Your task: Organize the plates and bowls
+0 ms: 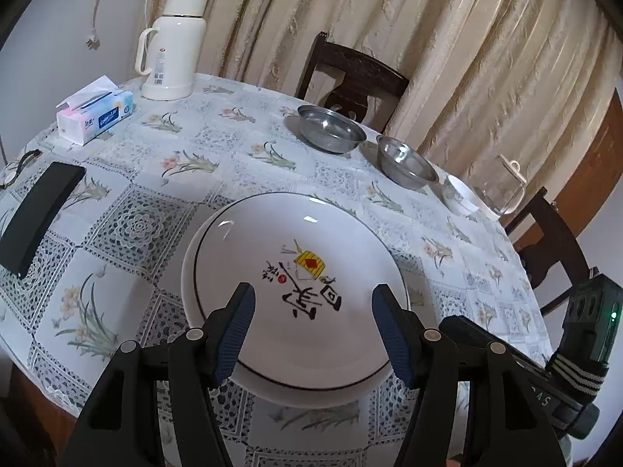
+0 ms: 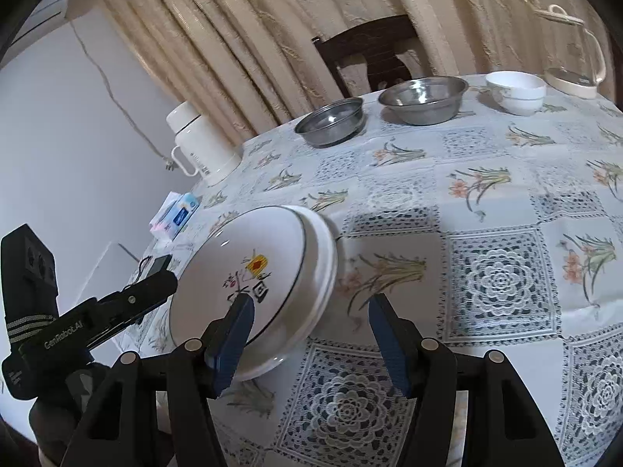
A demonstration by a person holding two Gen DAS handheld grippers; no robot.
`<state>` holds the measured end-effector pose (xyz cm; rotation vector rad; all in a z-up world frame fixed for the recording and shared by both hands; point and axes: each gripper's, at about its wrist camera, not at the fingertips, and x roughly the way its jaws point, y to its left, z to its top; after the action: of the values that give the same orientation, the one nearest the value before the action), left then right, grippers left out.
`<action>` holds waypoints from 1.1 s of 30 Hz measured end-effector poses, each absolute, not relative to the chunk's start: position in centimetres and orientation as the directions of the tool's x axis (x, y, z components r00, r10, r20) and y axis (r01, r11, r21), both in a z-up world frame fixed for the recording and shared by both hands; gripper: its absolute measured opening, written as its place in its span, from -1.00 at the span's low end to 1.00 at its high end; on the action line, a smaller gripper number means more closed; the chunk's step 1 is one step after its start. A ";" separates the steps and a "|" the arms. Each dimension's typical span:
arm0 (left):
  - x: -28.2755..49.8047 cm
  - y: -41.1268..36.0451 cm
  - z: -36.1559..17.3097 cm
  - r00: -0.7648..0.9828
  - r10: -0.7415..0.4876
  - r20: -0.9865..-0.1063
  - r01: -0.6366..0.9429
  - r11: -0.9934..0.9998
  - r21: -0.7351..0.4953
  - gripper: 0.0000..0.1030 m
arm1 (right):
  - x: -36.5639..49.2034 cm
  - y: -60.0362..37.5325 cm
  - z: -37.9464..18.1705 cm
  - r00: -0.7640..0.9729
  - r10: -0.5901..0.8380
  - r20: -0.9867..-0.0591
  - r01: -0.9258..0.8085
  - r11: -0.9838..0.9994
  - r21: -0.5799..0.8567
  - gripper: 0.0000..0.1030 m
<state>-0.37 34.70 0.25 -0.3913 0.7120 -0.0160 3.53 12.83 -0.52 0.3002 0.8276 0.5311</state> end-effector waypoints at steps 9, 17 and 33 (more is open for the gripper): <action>1.2 33.0 1.7 0.764 -0.150 -0.628 -0.074 0.946 -0.315 0.23 | 4.7 11.2 0.0 0.583 0.521 -0.624 -0.291 0.850 0.438 0.26; 1.7 31.5 3.6 0.801 -0.064 -0.595 -0.063 0.980 -0.191 0.23 | 4.9 10.5 0.2 0.591 0.517 -0.619 -0.280 0.852 0.443 0.29; 7.5 31.7 4.6 0.797 0.003 -0.605 -0.053 0.996 -0.065 0.24 | 11.3 9.6 0.9 0.605 0.481 -0.634 -0.214 0.866 0.452 0.31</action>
<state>7.53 31.73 4.63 -0.0799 0.6488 0.0298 11.31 9.62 0.91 0.3496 0.8294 0.4114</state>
